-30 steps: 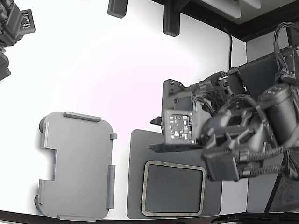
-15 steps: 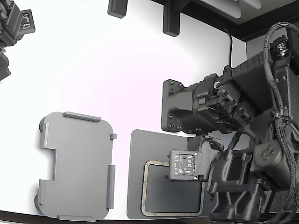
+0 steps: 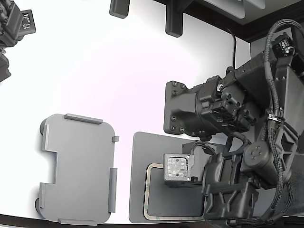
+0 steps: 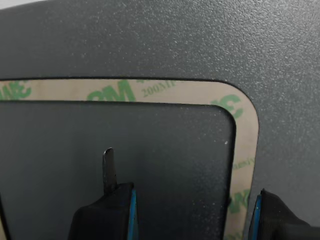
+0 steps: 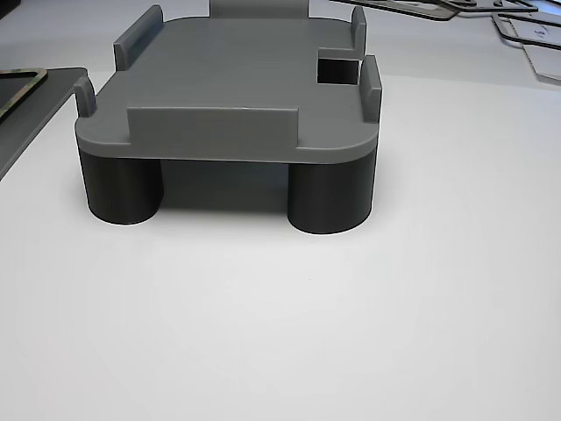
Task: Move top rectangular frame to the holder.
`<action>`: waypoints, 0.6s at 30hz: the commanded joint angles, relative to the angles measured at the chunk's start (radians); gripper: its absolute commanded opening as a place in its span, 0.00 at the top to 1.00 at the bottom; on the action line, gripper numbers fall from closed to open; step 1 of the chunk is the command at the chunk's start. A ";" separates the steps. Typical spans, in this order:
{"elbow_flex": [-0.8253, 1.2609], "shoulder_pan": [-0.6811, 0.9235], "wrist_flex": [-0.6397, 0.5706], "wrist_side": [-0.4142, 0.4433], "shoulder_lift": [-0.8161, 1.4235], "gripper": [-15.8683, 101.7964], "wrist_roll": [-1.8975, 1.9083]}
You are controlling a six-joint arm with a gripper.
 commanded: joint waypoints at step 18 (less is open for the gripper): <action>0.002 -0.048 0.005 -0.035 -0.041 0.20 -0.043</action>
